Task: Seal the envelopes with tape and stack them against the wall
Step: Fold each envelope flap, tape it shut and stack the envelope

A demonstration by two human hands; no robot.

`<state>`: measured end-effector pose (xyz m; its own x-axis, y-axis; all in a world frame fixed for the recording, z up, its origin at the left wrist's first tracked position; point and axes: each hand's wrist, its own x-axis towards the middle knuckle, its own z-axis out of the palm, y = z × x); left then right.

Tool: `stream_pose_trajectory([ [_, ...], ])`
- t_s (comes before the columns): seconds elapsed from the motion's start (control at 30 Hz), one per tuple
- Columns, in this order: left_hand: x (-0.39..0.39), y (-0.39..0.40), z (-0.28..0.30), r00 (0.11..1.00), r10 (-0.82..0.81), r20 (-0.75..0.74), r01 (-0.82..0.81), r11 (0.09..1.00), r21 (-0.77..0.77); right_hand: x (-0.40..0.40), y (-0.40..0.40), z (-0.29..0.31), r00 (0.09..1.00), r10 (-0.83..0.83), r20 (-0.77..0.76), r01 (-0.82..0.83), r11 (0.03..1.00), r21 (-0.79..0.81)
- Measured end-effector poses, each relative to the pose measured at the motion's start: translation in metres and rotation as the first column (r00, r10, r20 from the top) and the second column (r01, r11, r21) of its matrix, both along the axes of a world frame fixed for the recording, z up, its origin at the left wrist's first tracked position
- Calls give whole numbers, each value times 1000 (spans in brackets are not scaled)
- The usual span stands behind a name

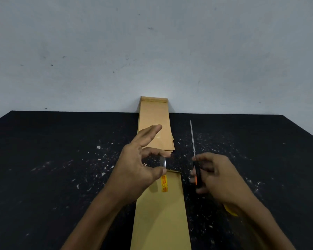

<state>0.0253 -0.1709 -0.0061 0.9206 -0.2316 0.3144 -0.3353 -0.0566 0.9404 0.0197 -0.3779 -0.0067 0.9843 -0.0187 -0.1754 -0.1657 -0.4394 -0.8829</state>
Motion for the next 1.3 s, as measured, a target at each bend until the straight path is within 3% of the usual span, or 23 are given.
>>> stream_pose_trajectory([
  [0.07, 2, 6, 3, 1000, 11, 5, -11, 1000, -2, -6, 1, 4, 996, 72, 57, -87, 949, 303],
  [0.13, 5, 13, 9, 1000, 21, 5, -21, 999, -23, -10, 4, 9, 985, 120, 121, -155, 924, 349],
  [0.23, 9, 27, 20, 999, 35, 17, -35, 999, -13, -9, 7, 11, 982, 148, 115, -180, 916, 358],
  [0.4, 12, 53, 35, 1000, 12, 23, -14, 997, 70, -8, 4, 5, 934, 351, 72, -354, 868, 349],
  [0.6, 9, 65, 43, 978, -175, -113, 200, 937, 287, -7, 0, 1, 857, 515, -6, -493, 823, 281],
  [0.97, 9, 62, 33, 947, -243, -210, 300, 904, 305, -8, -2, -6, 842, 537, -46, -507, 818, 274],
  [1.07, 11, 63, 35, 964, -216, -155, 253, 925, 283, -10, -6, -3, 880, 470, -68, -436, 857, 274],
  [1.13, 12, 63, 35, 975, -189, -116, 212, 945, 248, -9, -8, 1, 943, 324, -72, -298, 923, 244],
  [1.23, 12, 59, 33, 987, -152, -54, 159, 972, 172, -3, -9, 4, 999, 31, -17, -31, 999, 27],
  [1.3, 12, 53, 29, 990, -140, -25, 142, 983, 115, 5, -8, 2, 995, -103, 4, 102, 984, -143],
])
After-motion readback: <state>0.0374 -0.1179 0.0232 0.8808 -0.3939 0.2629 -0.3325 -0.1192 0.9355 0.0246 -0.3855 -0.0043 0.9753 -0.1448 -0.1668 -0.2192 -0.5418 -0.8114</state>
